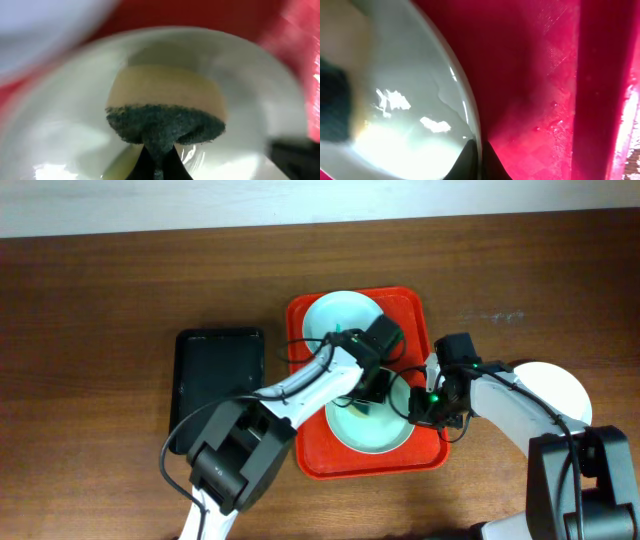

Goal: Clean dirty plates on tray and stack at the side
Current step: 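Scrub the front pale green plate with the sponge while right gripper holds rim, then return the sponge to the black tray with the left gripper, then lift the pale green plate with the right gripper over the black tray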

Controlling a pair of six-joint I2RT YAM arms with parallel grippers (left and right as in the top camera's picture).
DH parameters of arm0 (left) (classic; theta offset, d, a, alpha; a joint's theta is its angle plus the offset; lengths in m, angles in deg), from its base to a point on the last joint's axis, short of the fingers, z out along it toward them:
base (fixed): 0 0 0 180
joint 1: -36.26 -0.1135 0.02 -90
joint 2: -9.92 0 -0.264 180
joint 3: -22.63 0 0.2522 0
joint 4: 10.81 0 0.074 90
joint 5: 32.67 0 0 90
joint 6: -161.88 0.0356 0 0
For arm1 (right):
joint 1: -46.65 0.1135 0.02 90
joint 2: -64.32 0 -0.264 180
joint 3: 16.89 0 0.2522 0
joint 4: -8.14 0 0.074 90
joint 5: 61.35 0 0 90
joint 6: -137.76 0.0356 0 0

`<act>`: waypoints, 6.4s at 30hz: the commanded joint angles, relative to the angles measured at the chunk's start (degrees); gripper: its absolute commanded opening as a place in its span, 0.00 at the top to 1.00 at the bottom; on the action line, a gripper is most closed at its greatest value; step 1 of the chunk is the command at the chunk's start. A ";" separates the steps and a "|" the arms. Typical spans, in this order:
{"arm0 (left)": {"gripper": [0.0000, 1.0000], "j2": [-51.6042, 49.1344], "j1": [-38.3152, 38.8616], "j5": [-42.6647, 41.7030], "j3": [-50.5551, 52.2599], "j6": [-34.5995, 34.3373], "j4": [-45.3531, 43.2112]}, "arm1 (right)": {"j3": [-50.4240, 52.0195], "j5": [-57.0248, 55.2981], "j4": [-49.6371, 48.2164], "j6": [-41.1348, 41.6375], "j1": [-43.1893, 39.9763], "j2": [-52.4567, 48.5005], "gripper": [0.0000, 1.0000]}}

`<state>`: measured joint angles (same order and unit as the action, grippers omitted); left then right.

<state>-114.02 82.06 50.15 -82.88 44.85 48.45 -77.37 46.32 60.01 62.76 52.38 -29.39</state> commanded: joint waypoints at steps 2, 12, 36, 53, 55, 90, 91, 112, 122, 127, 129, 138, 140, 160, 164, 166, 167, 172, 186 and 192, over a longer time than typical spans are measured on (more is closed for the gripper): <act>1.00 -1.75 3.96 -9.03 -0.20 0.94 0.85 | 1.18 -4.81 0.61 -0.79 -0.13 -1.38 0.96; 1.00 -1.70 1.64 -6.95 -0.26 0.94 11.06 | 1.18 -4.81 0.68 -0.79 -0.13 -1.38 0.96; 1.00 23.69 -18.84 11.78 -0.61 4.57 21.29 | 1.18 -4.63 1.53 -0.79 -0.13 -1.38 0.96; 0.94 23.85 -37.24 12.96 28.17 12.17 -0.79 | 1.18 -2.32 1.51 -0.79 -0.13 -1.38 0.96; 0.84 24.06 -37.24 12.92 27.43 12.15 -0.46 | 1.18 -1.38 1.53 -0.79 -0.13 -1.38 0.96; 0.00 47.67 -43.08 11.63 11.15 12.13 22.75 | -24.87 -1.88 14.75 11.82 19.54 4.96 0.96; 0.01 47.67 -43.10 11.63 11.15 12.13 22.75 | -25.16 -1.92 13.84 12.55 20.61 4.74 0.96; 0.01 47.67 -43.08 11.63 11.15 12.13 22.75 | -44.81 -20.59 4.70 14.49 39.45 -18.25 0.96; 0.01 47.67 -43.08 11.63 11.15 12.13 22.75 | -46.77 -41.24 -2.58 2.29 45.22 -17.42 0.96; 0.00 47.67 -43.08 11.63 11.13 12.13 22.75 | -48.24 -49.11 -2.43 0.17 47.56 -16.15 0.96; 0.01 47.67 -43.08 11.63 11.13 12.13 22.75 | -48.24 -52.72 -2.51 0.17 48.43 -15.32 0.96; 0.01 47.67 -43.10 11.63 11.13 12.15 22.75 | -48.24 -56.68 -4.20 0.20 50.51 -11.80 0.96; 0.01 47.67 -43.08 11.63 11.15 12.13 22.75 | -48.24 -57.53 -5.40 -1.20 50.69 -11.28 0.96; 0.01 47.67 -43.10 11.63 11.15 12.13 22.75 | -48.24 -66.40 -9.46 -13.14 54.36 -11.21 0.96; 0.01 47.67 -43.10 11.63 11.15 12.13 22.75 | -48.24 -66.40 -9.73 -13.14 54.36 -11.21 0.96; 0.01 47.67 -43.08 11.63 11.15 12.15 22.75 | -48.24 -66.40 -9.73 -13.14 54.34 -11.21 0.96; 0.00 47.67 -43.10 11.63 11.13 12.13 22.75 | -48.24 -66.42 -9.70 -13.16 54.34 -11.21 0.96; 0.01 47.67 -43.10 11.63 11.15 12.13 22.75 | -48.24 -66.40 -9.70 -13.14 54.34 -11.21 0.96; 0.00 47.67 -43.08 11.63 11.13 12.13 22.75 | -48.24 -66.40 -9.68 -13.16 54.29 -11.21 0.96; 0.01 47.67 -43.08 11.63 11.15 12.13 22.75 | -48.24 -66.42 -9.68 -13.14 54.29 -11.21 0.96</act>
<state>-66.79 38.89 62.28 -70.88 56.59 71.35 -123.88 -19.99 50.96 50.02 104.99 -42.42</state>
